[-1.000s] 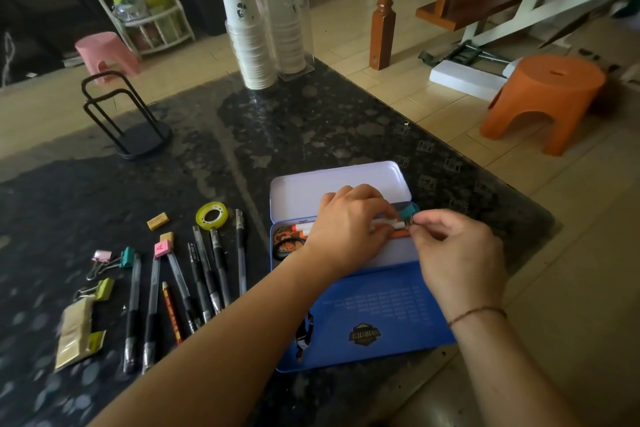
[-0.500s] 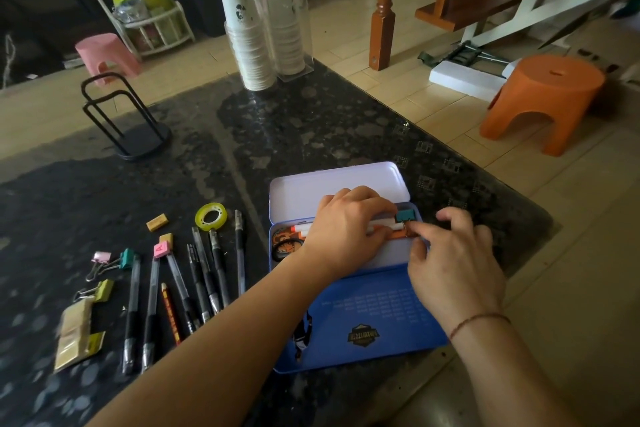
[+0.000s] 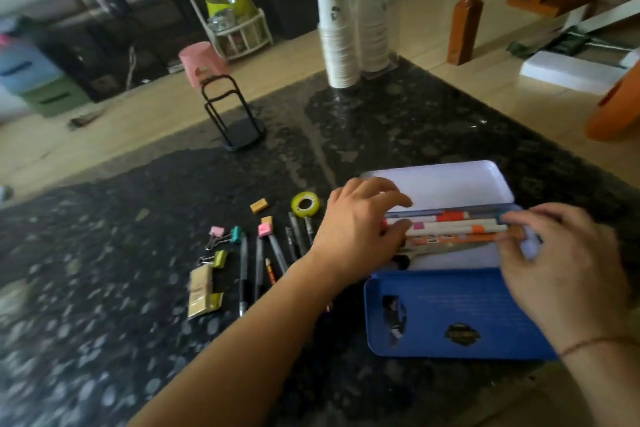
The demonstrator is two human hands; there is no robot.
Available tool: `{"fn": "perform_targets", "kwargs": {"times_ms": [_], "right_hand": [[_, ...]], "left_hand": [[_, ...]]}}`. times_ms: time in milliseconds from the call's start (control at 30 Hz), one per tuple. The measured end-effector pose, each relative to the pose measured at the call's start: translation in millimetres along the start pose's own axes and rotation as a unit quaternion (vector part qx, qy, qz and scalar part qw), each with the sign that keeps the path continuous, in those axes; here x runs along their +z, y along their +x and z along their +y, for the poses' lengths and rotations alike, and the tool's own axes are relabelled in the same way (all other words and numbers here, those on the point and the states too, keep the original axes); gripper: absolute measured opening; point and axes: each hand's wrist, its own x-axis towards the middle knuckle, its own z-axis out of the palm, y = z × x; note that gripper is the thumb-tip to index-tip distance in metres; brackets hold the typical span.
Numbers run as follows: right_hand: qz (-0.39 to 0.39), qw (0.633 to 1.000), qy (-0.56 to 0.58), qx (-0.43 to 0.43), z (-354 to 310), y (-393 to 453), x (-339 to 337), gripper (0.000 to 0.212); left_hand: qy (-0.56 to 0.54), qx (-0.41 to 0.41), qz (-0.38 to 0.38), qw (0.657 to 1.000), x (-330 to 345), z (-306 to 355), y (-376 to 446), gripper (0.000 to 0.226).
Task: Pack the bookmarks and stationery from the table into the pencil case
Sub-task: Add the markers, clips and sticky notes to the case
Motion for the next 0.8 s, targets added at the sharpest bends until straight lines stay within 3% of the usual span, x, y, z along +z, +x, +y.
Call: {"fn": "perform_targets", "kwargs": {"times_ms": [67, 167, 233, 333, 467, 633, 700, 800], "right_hand": [[-0.005, 1.0, 0.01, -0.009, -7, -1, 5, 0.031], [0.015, 0.996, 0.086, -0.018, -24, -3, 7, 0.028], [0.032, 0.993, 0.107, -0.035, -35, -6, 6, 0.025], [0.035, 0.994, 0.094, -0.053, -45, -8, 3, 0.02], [0.013, 0.996, 0.084, -0.041, -53, -11, 0, 0.02], [0.037, 0.994, 0.098, -0.034, -54, -11, -7, 0.021], [0.058, 0.989, 0.129, -0.028, -53, -10, -13, 0.021], [0.083, 0.98, 0.18, -0.022, -46, -6, -24, 0.021]], "left_hand": [[-0.007, -0.046, 0.059, 0.997, -29, -33, -23, 0.017], [0.005, -0.181, 0.113, 0.977, -75, -89, -62, 0.023], [0.041, -0.265, 0.043, 0.962, -98, -120, -83, 0.027], [0.094, -0.281, -0.097, 0.95, -110, -142, -101, 0.033], [0.111, -0.265, -0.099, 0.953, -111, -144, -100, 0.034], [0.135, -0.294, -0.193, 0.926, -111, -142, -75, 0.03], [0.152, -0.289, -0.128, 0.936, -112, -132, -68, 0.029], [0.095, -0.225, 0.042, 0.969, -105, -98, -53, 0.03]]}}
